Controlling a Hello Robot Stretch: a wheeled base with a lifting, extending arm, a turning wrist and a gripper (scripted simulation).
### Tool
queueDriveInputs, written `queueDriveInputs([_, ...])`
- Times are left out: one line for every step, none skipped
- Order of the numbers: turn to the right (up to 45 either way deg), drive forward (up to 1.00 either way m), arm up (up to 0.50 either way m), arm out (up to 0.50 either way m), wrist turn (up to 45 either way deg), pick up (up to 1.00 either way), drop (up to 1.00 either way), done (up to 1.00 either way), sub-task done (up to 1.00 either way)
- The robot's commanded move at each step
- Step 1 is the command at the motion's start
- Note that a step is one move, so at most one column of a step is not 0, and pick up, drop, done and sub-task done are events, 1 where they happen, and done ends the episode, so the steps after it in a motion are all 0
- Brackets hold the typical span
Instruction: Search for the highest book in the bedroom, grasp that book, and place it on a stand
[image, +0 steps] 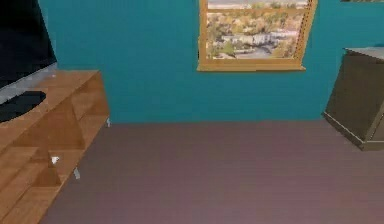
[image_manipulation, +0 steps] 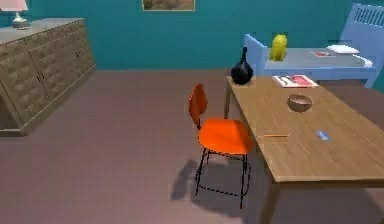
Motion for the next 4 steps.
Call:
queueDriveInputs([-30.0,0.0,0.0,0.0,0.0,0.0,0.0,0.0,0.0])
queueDriveInputs([0.0,1.0,0.0,0.0,0.0,0.0,0.0,0.0,0.0])
queueDriveInputs([6.0,0.0,0.0,0.0,0.0,0.0,0.0,0.0,0.0])
queueDriveInputs([0.0,0.1,0.0,0.0,0.0,0.0,0.0,0.0,0.0])
